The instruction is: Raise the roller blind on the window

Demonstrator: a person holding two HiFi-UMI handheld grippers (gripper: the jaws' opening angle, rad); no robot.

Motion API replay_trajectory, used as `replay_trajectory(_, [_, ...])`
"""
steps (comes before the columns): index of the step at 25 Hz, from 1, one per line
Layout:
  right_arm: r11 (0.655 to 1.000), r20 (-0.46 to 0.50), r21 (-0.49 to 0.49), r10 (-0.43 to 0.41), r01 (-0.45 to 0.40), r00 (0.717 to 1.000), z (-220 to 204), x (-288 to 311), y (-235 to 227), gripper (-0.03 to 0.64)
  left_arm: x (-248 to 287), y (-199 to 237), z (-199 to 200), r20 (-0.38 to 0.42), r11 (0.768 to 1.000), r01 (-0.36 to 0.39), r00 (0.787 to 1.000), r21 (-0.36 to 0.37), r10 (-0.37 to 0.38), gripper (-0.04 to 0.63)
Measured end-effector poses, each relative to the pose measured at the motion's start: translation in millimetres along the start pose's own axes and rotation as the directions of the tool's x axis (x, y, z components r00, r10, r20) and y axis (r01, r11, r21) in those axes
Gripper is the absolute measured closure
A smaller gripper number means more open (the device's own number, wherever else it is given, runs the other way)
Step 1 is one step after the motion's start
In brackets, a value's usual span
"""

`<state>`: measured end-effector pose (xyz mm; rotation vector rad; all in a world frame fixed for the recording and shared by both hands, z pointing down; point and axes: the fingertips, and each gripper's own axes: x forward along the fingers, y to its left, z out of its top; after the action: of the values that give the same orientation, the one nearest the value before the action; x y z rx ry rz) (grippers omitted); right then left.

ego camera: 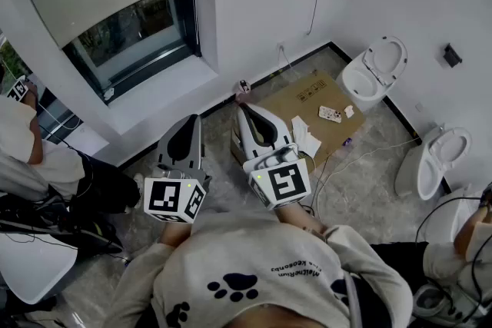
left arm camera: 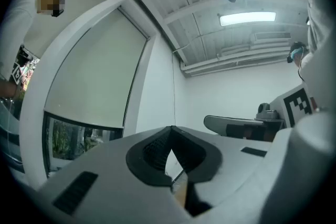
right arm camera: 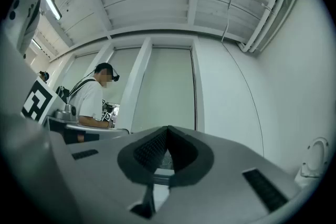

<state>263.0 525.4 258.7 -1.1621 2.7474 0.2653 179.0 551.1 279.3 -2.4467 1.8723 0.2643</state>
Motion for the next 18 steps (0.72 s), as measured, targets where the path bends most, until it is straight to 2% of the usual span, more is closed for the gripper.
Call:
replay_trajectory(11, [1.0, 0.004, 0.018, 0.013, -0.013, 1.0, -1, 1, 0, 0.607, 3, -6, 0, -0.012, 1.0, 0.005, 1.0, 0.009, -0.004, 0.589])
replay_trajectory(15, [0.996, 0.012, 0.085, 0.028, -0.029, 1.0, -8, 10, -2, 0.607, 9, 1, -5, -0.015, 1.0, 0.004, 1.0, 0.0, -0.004, 0.589])
replay_trajectory(18, [0.995, 0.007, 0.095, 0.036, -0.036, 0.999, -15, 23, -5, 0.607, 19, 11, -11, -0.025, 1.0, 0.006, 1.0, -0.013, -0.007, 0.589])
